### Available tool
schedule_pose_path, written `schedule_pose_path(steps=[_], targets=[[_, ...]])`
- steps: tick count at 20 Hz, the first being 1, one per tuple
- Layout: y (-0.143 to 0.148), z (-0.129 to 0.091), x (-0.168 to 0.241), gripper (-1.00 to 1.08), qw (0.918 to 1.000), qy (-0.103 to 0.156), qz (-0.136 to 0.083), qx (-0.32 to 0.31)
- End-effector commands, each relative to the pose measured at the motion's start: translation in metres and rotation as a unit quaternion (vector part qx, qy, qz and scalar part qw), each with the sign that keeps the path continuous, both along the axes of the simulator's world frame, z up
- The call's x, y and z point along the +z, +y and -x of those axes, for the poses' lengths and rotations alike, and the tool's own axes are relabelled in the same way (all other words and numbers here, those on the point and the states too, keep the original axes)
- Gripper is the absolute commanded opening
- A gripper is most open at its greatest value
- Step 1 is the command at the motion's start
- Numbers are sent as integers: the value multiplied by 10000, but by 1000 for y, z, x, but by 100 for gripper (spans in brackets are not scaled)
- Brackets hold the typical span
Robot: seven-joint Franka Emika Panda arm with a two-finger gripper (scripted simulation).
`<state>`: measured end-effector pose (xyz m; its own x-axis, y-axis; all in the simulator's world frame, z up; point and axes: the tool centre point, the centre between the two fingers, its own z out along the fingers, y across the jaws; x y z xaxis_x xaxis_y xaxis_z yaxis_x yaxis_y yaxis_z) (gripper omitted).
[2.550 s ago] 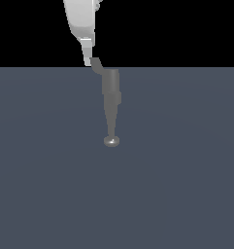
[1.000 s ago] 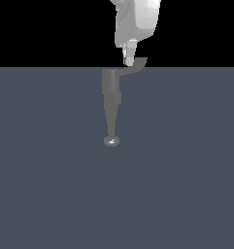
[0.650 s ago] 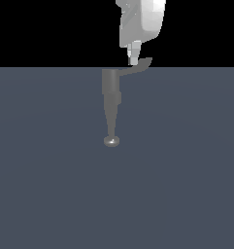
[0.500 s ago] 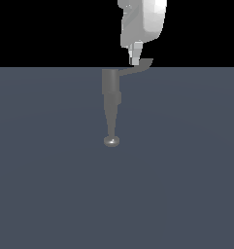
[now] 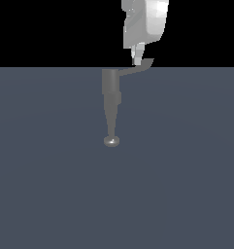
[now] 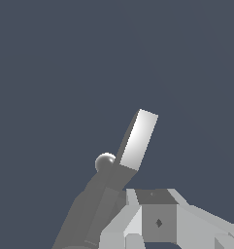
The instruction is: Turn on the faucet by rotating a designated handle.
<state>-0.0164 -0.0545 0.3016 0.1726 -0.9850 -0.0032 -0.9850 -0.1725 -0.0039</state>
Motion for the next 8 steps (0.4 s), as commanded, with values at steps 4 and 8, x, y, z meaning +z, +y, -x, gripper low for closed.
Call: schedule_pose_path(steps=[4, 8], targets=[[-29, -9, -2, -100, 9998, 13, 18, -179], [-34, -14, -3, -100, 9998, 15, 18, -192]])
